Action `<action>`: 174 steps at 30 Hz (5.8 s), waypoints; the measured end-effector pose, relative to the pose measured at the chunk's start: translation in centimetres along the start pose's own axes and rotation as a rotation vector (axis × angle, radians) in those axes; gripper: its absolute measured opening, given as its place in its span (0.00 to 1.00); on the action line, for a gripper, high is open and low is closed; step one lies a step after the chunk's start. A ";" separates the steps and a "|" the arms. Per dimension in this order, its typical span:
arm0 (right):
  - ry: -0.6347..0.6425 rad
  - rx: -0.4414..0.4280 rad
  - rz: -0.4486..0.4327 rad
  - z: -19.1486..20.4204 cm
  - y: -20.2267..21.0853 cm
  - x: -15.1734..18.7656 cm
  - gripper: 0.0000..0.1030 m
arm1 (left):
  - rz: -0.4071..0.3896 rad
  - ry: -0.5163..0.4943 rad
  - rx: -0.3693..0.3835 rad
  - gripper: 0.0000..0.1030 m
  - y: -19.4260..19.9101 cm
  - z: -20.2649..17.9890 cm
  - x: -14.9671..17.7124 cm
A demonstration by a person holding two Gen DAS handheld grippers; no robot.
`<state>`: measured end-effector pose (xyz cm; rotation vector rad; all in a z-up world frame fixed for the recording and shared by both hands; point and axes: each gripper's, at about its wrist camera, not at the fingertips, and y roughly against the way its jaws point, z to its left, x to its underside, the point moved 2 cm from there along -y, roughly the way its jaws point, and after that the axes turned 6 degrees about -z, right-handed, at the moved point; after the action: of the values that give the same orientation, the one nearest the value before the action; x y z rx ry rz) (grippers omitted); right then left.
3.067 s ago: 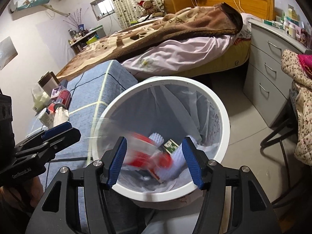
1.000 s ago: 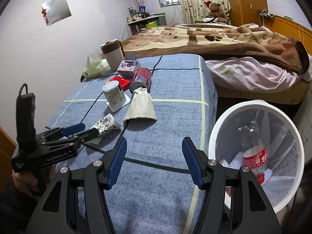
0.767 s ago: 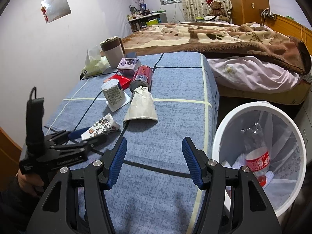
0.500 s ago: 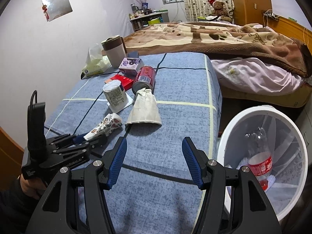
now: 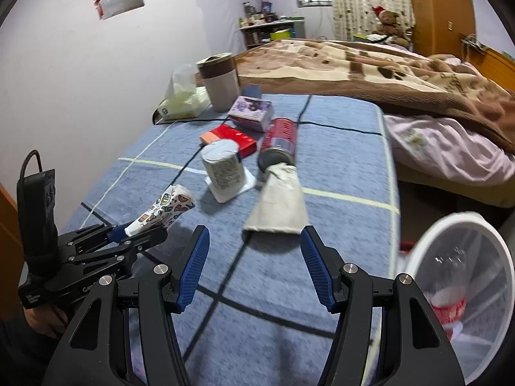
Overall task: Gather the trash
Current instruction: 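Grasp the patterned white paper cup with the left gripper, then grasp the white lidded plastic cup with right gripper while left holds the paper cup, then carry the paper cup with left gripper while right carries the plastic cup over the bin, then open both grippers to drop the two cups into the bin, then withdraw both grippers and move the left gripper toward the beige paper bag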
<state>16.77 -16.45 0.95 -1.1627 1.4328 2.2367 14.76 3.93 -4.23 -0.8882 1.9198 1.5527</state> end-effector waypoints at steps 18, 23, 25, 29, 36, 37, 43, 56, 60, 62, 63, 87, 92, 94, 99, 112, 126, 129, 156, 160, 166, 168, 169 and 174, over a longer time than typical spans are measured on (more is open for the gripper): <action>0.190 -0.036 0.044 3.1 -7.4 -3.4 0.59 | -0.018 0.089 -0.051 0.32 0.6 5.1 -0.7; 0.203 -0.042 0.041 3.5 -8.8 -4.1 0.59 | -0.011 0.105 -0.051 0.32 0.1 5.9 -0.6; 0.203 -0.043 0.043 3.5 -9.4 -4.3 0.59 | -0.007 0.111 -0.050 0.32 -0.2 6.2 -0.7; 0.182 -0.039 0.075 3.6 -10.7 -4.6 0.59 | 0.001 0.118 -0.049 0.32 -0.7 6.7 -0.7; 0.143 -0.039 0.062 3.4 -10.2 -4.5 0.52 | 0.010 0.123 -0.053 0.32 -1.3 7.0 -0.8; 0.144 -0.038 0.057 3.4 -9.9 -4.5 0.52 | 0.011 0.123 -0.052 0.32 -1.3 6.9 -0.8; 0.131 -0.046 0.016 3.2 -7.2 -4.2 0.52 | 0.005 0.108 -0.047 0.32 -0.8 5.9 -0.6; 0.078 -0.027 -0.038 1.6 -1.3 -1.8 0.52 | -0.028 0.047 -0.014 0.32 2.1 1.4 -0.7; 0.057 -0.008 -0.053 0.8 0.1 -1.1 0.52 | -0.033 0.029 0.000 0.32 2.8 0.3 -0.8; 0.045 0.007 -0.060 0.4 0.9 -0.7 0.52 | -0.035 0.018 0.007 0.32 3.1 -0.5 -0.8; 0.039 0.015 -0.064 0.2 1.3 -0.5 0.52 | -0.036 0.013 0.011 0.32 3.3 -0.8 -0.7; -0.079 0.125 -0.130 -5.3 6.5 2.6 0.52 | 0.005 -0.137 0.119 0.32 3.1 -9.8 0.1; -0.111 0.154 -0.137 -6.9 7.5 3.2 0.52 | 0.020 -0.172 0.150 0.32 2.2 -12.0 -0.1; -0.127 0.169 -0.139 -7.7 7.9 3.6 0.52 | 0.026 -0.186 0.164 0.32 1.9 -13.0 -0.1; -0.170 0.209 -0.142 -9.5 8.7 4.4 0.52 | 0.044 -0.221 0.206 0.32 0.7 -15.5 -0.1; -0.291 0.323 -0.140 -14.0 11.1 7.1 0.52 | 0.091 -0.306 0.328 0.32 -2.1 -22.1 0.5; -0.366 0.366 -0.083 -17.0 11.4 9.3 0.52 | 0.168 -0.372 0.400 0.33 -5.6 -27.2 1.9; -0.374 0.358 -0.081 -17.3 11.3 9.4 0.53 | 0.169 -0.377 0.413 0.33 -5.8 -27.6 2.0; -0.291 0.252 -0.126 -13.0 11.0 7.4 0.59 | 0.099 -0.240 0.335 0.48 -2.2 -20.5 1.0; -0.265 0.224 -0.123 -11.8 10.6 6.9 0.59 | 0.091 -0.208 0.298 0.48 -1.6 -18.6 1.0; -0.231 0.207 -0.121 -10.2 10.3 6.2 0.59 | 0.065 -0.180 0.250 0.48 -0.3 -16.0 0.8; -0.220 0.203 -0.117 -9.7 10.0 6.0 0.59 | 0.057 -0.171 0.241 0.48 0.1 -15.3 0.8; -0.215 0.202 -0.116 -9.4 9.9 5.9 0.59 | 0.053 -0.163 0.235 0.48 0.3 -14.8 0.8; -0.177 0.185 -0.113 -7.9 9.3 5.2 0.59 | 0.037 -0.132 0.202 0.48 0.9 -13.1 0.5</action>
<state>11.89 -28.78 1.71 -0.9375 1.4304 2.0261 13.94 -8.84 -1.22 -0.6519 1.9649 1.3716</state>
